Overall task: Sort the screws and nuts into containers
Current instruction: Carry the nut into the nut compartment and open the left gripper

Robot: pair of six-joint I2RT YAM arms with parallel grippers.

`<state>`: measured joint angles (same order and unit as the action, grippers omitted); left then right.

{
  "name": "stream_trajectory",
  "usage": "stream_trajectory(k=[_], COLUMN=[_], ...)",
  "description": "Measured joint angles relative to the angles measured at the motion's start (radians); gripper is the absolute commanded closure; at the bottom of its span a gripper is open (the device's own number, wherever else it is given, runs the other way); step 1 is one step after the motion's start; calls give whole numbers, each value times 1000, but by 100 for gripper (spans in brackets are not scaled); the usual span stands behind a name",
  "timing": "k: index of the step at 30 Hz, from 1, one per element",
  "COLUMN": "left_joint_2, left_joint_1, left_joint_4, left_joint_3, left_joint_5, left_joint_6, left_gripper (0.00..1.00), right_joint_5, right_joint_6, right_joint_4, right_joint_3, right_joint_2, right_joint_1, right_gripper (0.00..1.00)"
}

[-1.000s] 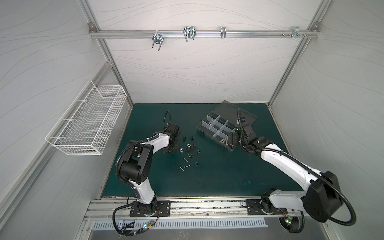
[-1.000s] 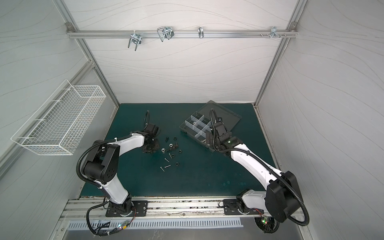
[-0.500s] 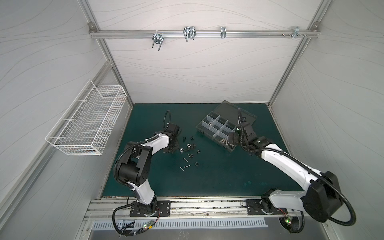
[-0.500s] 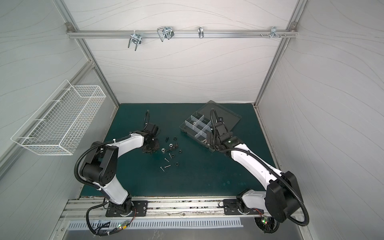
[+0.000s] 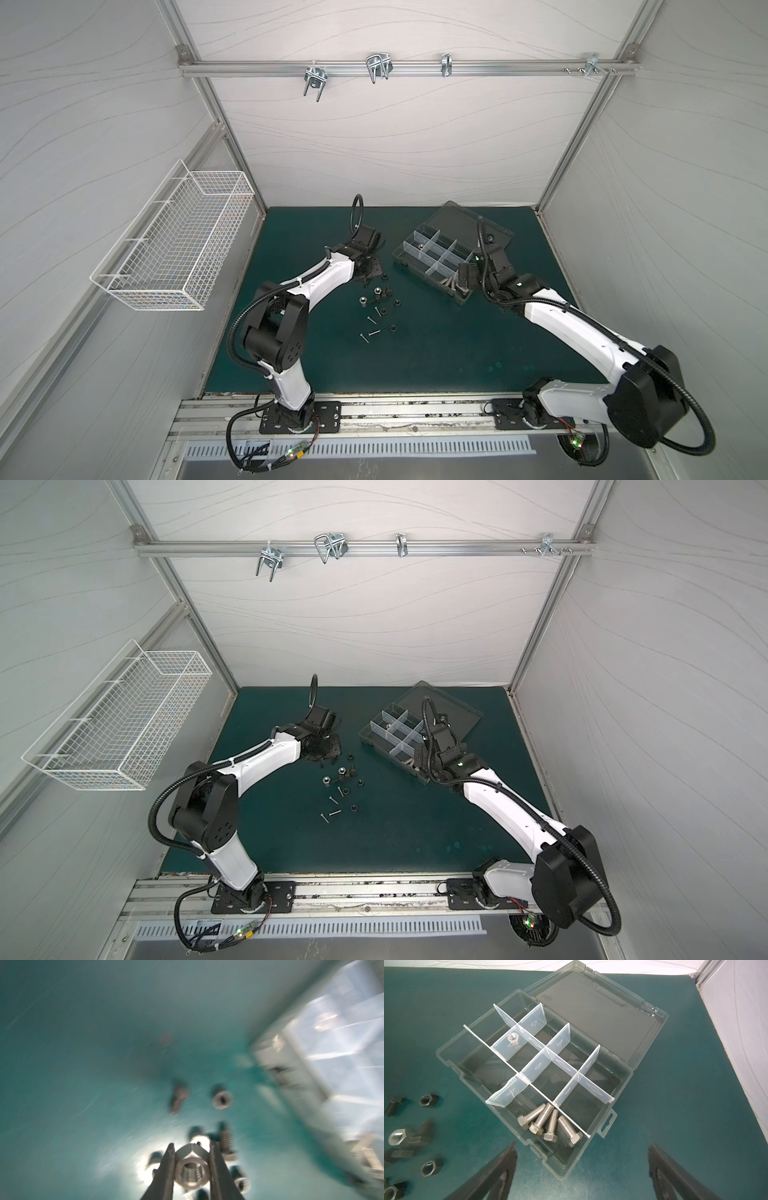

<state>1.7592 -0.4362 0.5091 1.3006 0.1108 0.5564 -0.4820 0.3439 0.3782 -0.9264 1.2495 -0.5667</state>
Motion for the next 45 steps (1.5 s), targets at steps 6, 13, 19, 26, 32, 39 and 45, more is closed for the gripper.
stream_trajectory(k=[6,13,19,26,32,39,45], left_joint_2=[128,279,388,508,592,635,681], left_joint_1=[-30,-39,-39,-42,-48,-56,-56], left_joint_4=[-18,-39,-65,-70,-58,-38,-28], left_joint_3=[184,361,520,700,804,835,877], left_joint_5=[-40,-92,-145,-196,-224,-240,-246], left_joint_6=[-8,-15,-14,-7,-2,2,2], left_gripper=[76,76,76,76,76,74,68], right_joint_5=[-5,-3,4,14,18,19,20], right_joint_6=[0,6,8,10,26,32,34], right_joint_4=[5,6,12,23,34,57,61], right_joint_3=[0,0,0,-2,-4,-6,-6], right_joint_2=[-9,-15,-16,-16,-17,-17,-17], right_joint_1=[0,0,0,0,0,0,0], right_gripper=[1,1,1,1,1,1,1])
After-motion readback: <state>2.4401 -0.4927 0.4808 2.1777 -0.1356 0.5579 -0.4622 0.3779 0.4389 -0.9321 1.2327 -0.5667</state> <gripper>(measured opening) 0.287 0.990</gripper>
